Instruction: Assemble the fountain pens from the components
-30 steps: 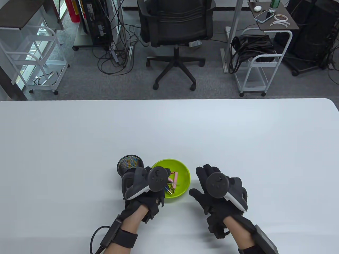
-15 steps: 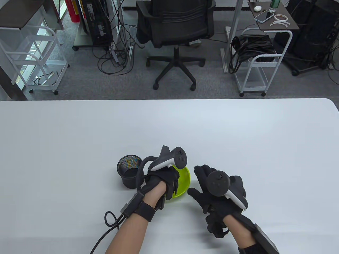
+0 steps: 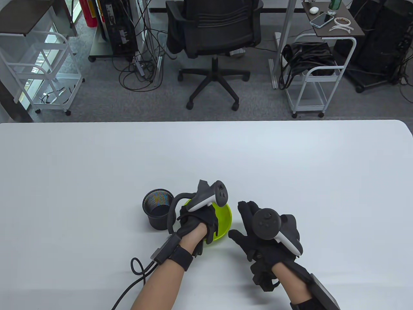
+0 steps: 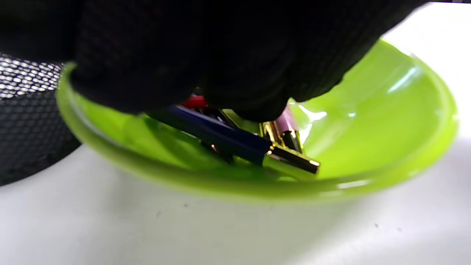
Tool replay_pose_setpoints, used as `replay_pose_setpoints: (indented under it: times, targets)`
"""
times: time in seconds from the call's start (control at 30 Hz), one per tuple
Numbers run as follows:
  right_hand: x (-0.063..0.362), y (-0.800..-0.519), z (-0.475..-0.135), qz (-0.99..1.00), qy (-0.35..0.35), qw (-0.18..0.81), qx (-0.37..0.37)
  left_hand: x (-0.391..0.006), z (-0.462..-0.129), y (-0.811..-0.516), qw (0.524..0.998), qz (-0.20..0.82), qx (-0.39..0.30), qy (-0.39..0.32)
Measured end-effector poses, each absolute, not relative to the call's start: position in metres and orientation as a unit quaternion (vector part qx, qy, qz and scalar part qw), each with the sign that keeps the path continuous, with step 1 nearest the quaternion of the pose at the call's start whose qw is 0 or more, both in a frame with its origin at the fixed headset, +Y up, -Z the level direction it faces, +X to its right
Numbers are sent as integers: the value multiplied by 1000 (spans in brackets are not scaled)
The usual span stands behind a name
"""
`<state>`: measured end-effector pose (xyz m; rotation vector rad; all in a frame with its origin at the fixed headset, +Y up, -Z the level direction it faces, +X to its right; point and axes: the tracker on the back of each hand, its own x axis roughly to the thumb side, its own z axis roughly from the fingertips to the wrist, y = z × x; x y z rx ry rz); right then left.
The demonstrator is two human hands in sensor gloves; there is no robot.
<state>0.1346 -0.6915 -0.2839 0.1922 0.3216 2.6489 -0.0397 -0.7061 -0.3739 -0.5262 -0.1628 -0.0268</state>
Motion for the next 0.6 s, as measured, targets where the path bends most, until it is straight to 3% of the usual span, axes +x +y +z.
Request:
replay_pose_setpoints:
  times: [0.6]
  targets:
    - [133,-692,-282,963,128,227,76,-30,-365,-711,972,-76,-210,-75]
